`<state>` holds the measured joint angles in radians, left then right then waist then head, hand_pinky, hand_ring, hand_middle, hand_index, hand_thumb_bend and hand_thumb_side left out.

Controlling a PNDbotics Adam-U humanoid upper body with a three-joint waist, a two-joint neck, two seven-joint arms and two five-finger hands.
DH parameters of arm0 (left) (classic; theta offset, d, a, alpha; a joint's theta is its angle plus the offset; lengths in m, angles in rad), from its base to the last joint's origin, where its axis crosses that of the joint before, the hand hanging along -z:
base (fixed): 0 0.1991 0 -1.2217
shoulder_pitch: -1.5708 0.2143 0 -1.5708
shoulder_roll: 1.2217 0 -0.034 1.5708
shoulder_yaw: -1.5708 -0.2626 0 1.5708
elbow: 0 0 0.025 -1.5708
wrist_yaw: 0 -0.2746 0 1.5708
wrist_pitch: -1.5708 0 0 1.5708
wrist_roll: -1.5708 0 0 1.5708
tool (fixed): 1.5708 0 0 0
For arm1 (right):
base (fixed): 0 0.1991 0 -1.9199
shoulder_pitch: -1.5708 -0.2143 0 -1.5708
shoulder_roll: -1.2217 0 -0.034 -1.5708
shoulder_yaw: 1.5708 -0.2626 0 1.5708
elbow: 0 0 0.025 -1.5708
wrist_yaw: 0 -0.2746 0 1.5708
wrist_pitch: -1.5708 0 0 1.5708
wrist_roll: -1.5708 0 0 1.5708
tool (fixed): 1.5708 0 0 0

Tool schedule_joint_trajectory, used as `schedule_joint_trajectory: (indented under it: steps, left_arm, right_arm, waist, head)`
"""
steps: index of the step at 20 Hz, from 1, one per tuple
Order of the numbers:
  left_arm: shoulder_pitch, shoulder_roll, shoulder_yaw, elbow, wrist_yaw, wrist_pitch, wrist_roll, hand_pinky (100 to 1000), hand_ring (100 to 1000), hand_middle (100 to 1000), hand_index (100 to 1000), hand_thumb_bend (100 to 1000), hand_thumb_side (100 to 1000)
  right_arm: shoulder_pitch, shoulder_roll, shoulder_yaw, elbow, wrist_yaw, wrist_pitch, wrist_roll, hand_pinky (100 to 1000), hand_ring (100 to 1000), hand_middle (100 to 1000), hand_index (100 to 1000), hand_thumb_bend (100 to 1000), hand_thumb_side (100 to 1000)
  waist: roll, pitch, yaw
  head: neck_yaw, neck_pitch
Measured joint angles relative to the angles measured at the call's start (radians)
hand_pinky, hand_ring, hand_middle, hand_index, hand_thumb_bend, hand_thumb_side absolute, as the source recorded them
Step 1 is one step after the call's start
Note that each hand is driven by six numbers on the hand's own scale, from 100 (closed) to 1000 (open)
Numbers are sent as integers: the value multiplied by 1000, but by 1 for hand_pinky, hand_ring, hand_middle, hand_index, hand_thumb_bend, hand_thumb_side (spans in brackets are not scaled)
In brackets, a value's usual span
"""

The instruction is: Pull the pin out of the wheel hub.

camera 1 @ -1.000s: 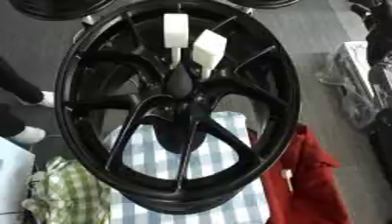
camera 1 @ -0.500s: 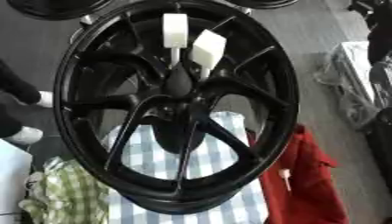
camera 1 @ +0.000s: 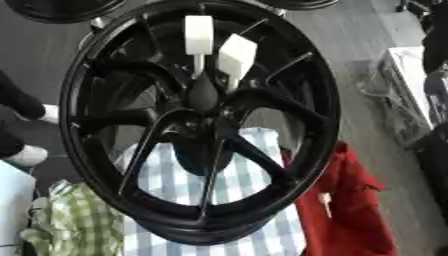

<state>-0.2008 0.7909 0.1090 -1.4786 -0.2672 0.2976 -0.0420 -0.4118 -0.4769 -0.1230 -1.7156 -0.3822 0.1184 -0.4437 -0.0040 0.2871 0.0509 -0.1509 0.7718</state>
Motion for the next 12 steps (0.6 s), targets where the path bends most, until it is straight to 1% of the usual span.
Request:
schedule_joint_trajectory:
  steps: [1, 4, 5, 6, 7, 8, 9, 10, 12]
  left_arm:
    - [0, 0, 3, 0, -6, 0, 0, 845, 816, 778, 819, 608, 476]
    - [-1, 0, 9, 0, -11, 3, 13, 804, 781, 757, 802, 562, 459]
    - [-1, 0, 10, 0, -9, 5, 21, 775, 756, 746, 788, 462, 466]
    - [-2, -1, 11, -1, -5, 9, 30, 768, 750, 745, 788, 409, 512]
    - [-3, -1, 12, -2, 5, 13, 43, 762, 745, 745, 789, 380, 599]
    - [-6, -6, 17, -7, 26, 18, 62, 760, 742, 745, 790, 341, 634]
    - [-10, -14, 22, -16, 59, 21, 90, 758, 739, 745, 786, 278, 682]
    - [-15, -22, 29, -28, 104, 19, 126, 753, 734, 742, 785, 248, 701]
    - [-27, -40, 36, -60, 219, 3, 220, 738, 717, 732, 784, 230, 750]
  right_arm:
    - [0, 0, 0, 0, 0, 0, 0, 889, 735, 777, 793, 326, 483]
    - [0, 0, 0, 0, 0, 0, 0, 889, 735, 777, 793, 325, 483]
    - [0, 0, 0, 0, 0, 0, 0, 889, 736, 777, 793, 325, 483]
    - [0, 0, 0, 0, 0, 0, 0, 889, 736, 777, 793, 324, 483]
    - [0, 0, 0, 0, 0, 0, 0, 889, 736, 777, 794, 324, 483]
    - [0, 0, 0, 0, 0, 0, 0, 889, 736, 777, 794, 324, 483]
    - [0, 0, 0, 0, 0, 0, 0, 889, 736, 778, 794, 324, 483]
    - [0, 0, 0, 0, 0, 0, 0, 889, 736, 778, 794, 323, 483]
    - [0, 0, 0, 0, 0, 0, 0, 889, 736, 778, 794, 322, 483]
  waist:
    - [0, 0, 0]
    - [0, 0, 1]
    - [0, 0, 1]
    - [0, 0, 1]
    - [0, 0, 1]
    - [-1, 0, 2]
    - [-2, 0, 4]
    - [-4, 0, 6]
    - [-6, 0, 6]
  head:
    - [0, 0]
    - [0, 0]
    - [0, 0]
    - [0, 0]
    - [0, 0]
    - [0, 0]
    - [0, 0]
    - [0, 0]
    - [1, 0]
